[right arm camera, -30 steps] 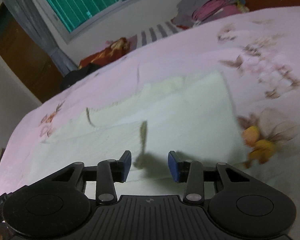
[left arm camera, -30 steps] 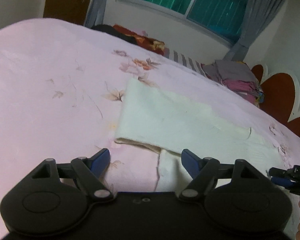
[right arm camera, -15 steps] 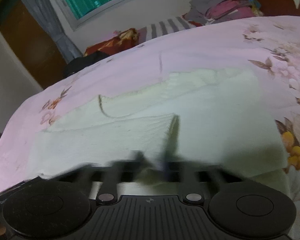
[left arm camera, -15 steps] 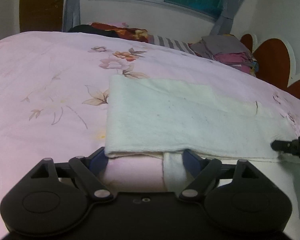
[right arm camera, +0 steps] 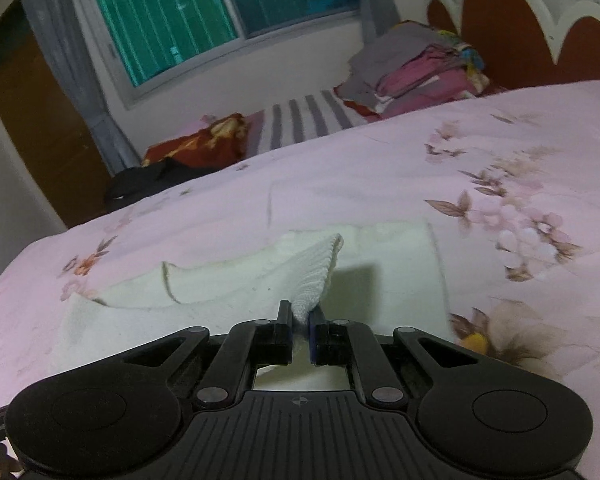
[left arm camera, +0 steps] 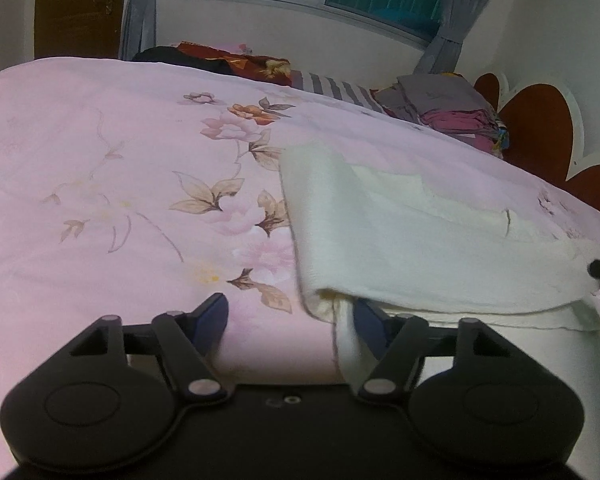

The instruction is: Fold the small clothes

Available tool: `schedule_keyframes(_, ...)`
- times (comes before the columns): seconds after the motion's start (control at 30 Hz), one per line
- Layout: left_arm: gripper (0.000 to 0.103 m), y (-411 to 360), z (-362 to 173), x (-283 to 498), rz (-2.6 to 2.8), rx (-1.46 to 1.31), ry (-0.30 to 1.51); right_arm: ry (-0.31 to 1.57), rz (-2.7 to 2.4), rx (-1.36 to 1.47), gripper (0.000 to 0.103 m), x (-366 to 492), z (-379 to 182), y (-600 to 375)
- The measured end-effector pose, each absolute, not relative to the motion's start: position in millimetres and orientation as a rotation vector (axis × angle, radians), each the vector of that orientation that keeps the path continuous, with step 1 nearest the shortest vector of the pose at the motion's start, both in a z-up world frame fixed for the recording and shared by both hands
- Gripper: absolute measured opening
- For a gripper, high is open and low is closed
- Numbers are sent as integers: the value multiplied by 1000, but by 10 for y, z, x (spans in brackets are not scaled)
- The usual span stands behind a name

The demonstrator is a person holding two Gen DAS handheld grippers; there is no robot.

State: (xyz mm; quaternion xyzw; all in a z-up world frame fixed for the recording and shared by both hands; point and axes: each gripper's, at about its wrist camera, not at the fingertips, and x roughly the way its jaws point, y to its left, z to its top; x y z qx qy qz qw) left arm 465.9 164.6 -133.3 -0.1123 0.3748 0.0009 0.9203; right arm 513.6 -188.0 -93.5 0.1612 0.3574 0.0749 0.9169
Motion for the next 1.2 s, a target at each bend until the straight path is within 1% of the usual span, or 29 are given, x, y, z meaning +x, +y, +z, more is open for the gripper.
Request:
schedule_keyframes(0.2, 63, 1665, -1323, 4660, -4, -228, 775, 744, 127, 340, 7, 5055, -988, -1993)
schedule_keyframes(0.57, 63, 1647, -1324, 4668, -2, -213, 777, 777, 102, 315, 7, 5012, -1080, -2127)
schedule_keyframes(1.2, 63, 1651, -1330, 4669, -7, -196, 784, 826, 66, 350, 7, 4989, -1288, -2250)
